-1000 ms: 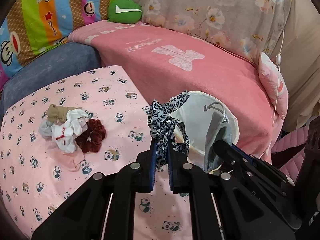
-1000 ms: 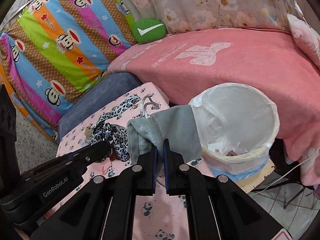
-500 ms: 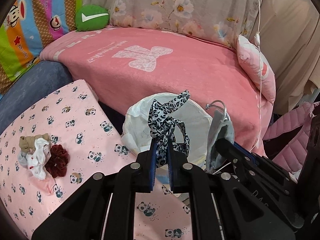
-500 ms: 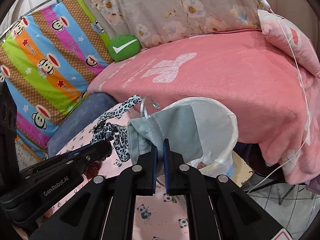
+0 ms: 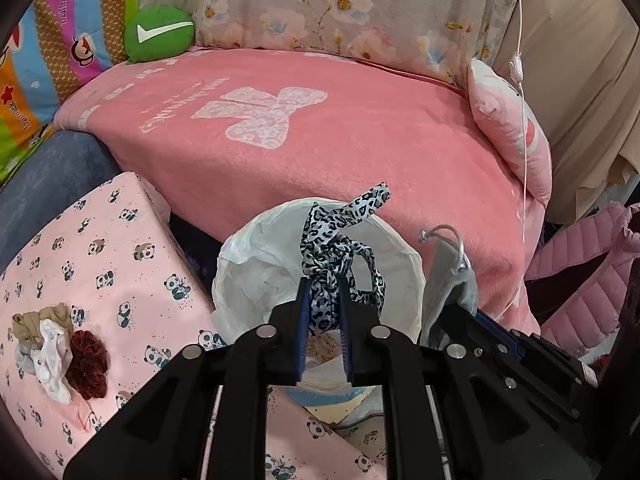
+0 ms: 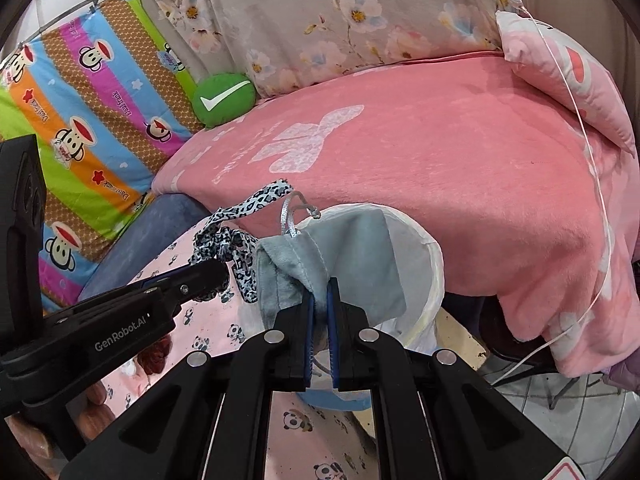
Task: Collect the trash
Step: 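Carry the strap and grey pouch over the bin and open both tools, then move both tools back over the remaining pile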
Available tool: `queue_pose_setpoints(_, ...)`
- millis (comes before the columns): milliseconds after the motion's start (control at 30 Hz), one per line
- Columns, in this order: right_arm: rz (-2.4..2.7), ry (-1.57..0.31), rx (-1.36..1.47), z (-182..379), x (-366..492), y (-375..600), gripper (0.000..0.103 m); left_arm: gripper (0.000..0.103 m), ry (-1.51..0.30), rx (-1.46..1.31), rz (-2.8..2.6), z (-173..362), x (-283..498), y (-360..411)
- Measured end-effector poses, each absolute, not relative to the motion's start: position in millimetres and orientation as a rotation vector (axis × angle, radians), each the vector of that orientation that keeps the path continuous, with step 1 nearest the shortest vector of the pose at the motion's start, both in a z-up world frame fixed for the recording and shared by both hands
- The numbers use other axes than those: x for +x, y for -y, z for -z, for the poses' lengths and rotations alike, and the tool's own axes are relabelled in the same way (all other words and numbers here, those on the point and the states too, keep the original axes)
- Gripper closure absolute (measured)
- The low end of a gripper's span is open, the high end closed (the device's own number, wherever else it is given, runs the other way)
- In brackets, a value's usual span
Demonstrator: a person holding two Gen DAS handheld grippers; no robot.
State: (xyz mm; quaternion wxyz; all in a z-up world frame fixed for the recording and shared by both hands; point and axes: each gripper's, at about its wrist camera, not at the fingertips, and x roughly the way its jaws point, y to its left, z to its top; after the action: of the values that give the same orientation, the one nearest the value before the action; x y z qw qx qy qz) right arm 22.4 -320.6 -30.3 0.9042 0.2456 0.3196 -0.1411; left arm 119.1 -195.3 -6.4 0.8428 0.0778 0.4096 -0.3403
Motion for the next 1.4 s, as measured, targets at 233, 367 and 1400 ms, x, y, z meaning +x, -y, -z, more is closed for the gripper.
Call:
queue_pose_setpoints(233,0.300,-0.673,0.495,34,40,325,0.095,0.046,-0.857,0.156,0.666,10,131,189)
queue_pose_setpoints(367,0.300,-0.677,0.486,36,50,324,0.095,0.046,-0.864,0.148,0.635,13,137,181)
queue_pose_setpoints(1400,0.235,-0.694,0.379,20,69,253,0.059,0.030,-0.860,0.027,0.478,13,136,93)
